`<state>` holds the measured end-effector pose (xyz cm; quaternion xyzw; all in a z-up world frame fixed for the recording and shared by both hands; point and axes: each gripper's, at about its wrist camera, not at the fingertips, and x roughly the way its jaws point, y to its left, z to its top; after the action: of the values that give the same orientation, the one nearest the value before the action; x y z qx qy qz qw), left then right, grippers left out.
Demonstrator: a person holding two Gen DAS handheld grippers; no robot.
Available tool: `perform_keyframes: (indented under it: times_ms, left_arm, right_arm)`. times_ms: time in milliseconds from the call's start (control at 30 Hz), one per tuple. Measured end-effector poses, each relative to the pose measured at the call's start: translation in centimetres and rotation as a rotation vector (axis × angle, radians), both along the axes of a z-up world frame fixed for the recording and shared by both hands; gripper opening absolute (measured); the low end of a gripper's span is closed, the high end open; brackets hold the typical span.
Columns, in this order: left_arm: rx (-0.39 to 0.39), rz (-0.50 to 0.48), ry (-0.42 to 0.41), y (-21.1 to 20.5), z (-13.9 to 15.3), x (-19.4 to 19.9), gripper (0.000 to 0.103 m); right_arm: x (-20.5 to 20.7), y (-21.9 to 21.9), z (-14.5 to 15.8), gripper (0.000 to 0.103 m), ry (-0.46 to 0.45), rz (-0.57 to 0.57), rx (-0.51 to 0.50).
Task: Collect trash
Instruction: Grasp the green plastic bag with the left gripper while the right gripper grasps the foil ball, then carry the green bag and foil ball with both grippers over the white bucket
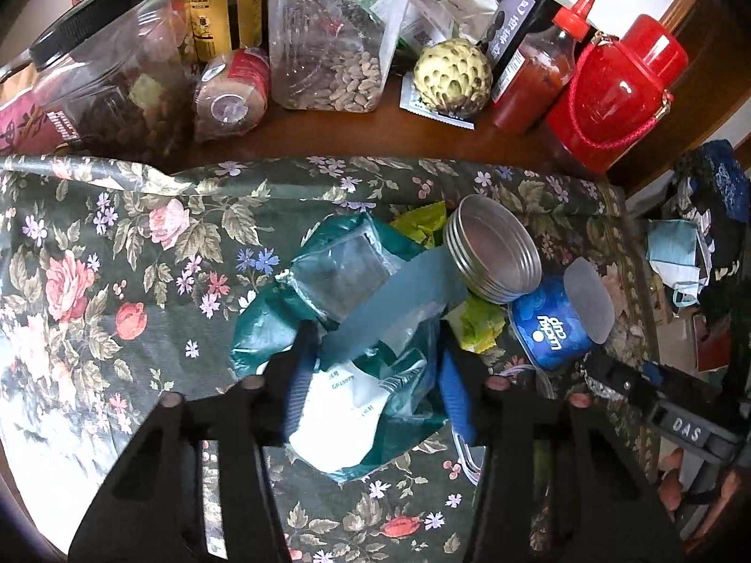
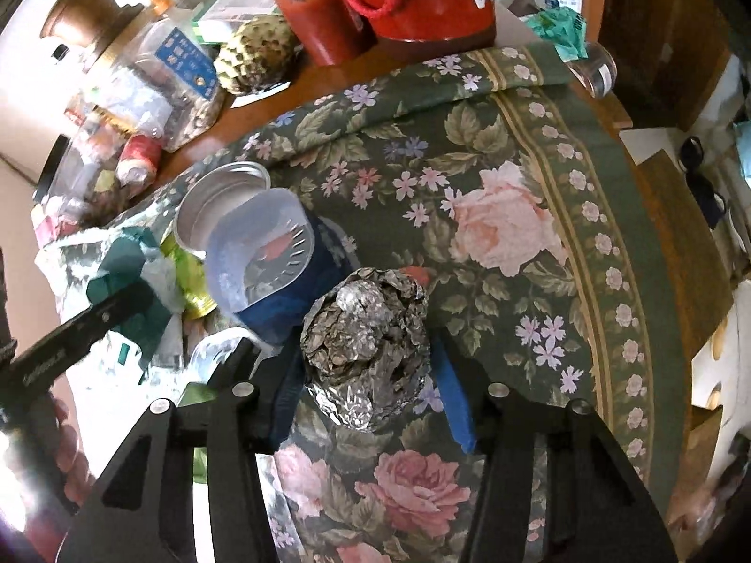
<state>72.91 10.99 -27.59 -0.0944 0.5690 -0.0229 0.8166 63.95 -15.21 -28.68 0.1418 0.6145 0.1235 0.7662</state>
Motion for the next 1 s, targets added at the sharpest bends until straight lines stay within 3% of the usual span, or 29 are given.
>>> perform_keyframes:
  times_ms: [200,433,667,1000]
  left_arm:
    - [-0.002,0.030,-0.006,0.7,1.2,-0.9,0.025]
    - [0.017,0.074,-0.059,0.5,4.1,-3.0,0.023]
    - [0.022,0.129,-0.172,-0.6,9.4,-6.5,0.023]
    - [0.045,0.217,-0.362,-4.8,17.4,-15.6,0.023]
  right_arm:
    - [-1.3,0.1,0.8,0.047,-0.030,0.030,-0.021]
    - [-2.8,-1.4,3.2,0.046,-0.081,0.027,-0.012]
    - [-5.1,-3.6,8.3,0.046,-0.213,0.039,-0.024]
    - [-10.2,-7.5,15.5,0.046,-0.413,0.087,0.012]
